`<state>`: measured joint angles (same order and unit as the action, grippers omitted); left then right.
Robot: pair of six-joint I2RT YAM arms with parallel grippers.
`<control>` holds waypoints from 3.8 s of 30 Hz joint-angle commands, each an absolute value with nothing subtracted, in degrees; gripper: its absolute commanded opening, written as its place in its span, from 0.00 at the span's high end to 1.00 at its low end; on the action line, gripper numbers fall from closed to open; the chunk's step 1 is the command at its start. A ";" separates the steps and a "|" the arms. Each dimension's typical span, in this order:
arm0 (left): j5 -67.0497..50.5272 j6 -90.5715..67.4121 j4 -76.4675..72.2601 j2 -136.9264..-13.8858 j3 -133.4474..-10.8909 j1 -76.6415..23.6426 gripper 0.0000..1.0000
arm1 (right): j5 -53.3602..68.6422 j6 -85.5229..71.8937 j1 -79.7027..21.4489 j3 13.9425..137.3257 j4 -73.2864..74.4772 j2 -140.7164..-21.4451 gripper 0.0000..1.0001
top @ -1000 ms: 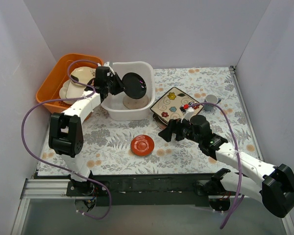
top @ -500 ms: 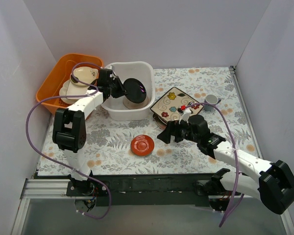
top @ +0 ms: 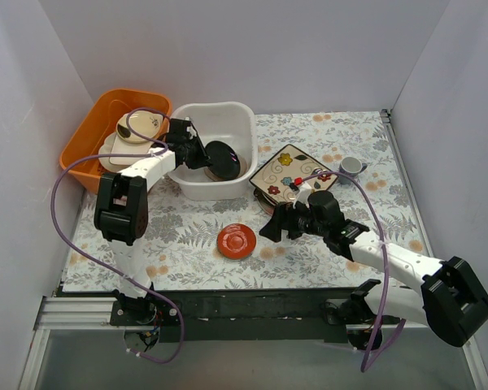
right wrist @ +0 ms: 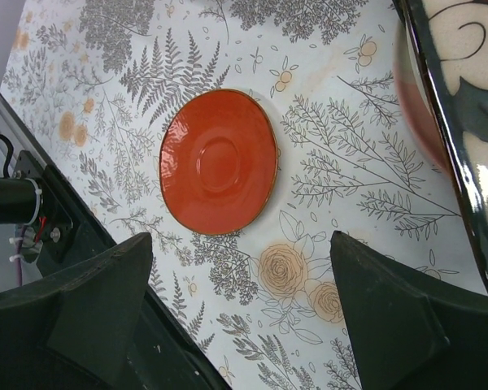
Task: Place the plates into the plastic bin on the countertop
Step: Place the plate in the plastic bin, then pick up the plate at the center of the board.
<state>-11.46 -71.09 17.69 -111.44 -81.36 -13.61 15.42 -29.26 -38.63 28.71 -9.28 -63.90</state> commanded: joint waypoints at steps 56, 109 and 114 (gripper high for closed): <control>-10.10 -70.75 21.62 -88.96 -75.69 -15.56 0.02 | 20.21 -40.17 -44.03 32.26 -29.18 -95.45 0.85; -35.07 -74.36 -3.60 -63.81 -31.82 -17.75 0.09 | 15.47 -35.24 -42.54 34.19 -16.26 -72.16 0.99; -34.90 -74.53 -5.27 -65.91 -30.94 -19.42 0.12 | 15.21 -35.68 -41.84 32.96 -17.05 -71.11 0.99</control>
<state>-33.69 -74.65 -2.33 -64.86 -32.16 -18.09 15.51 -35.68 -42.54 32.36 -13.98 -73.47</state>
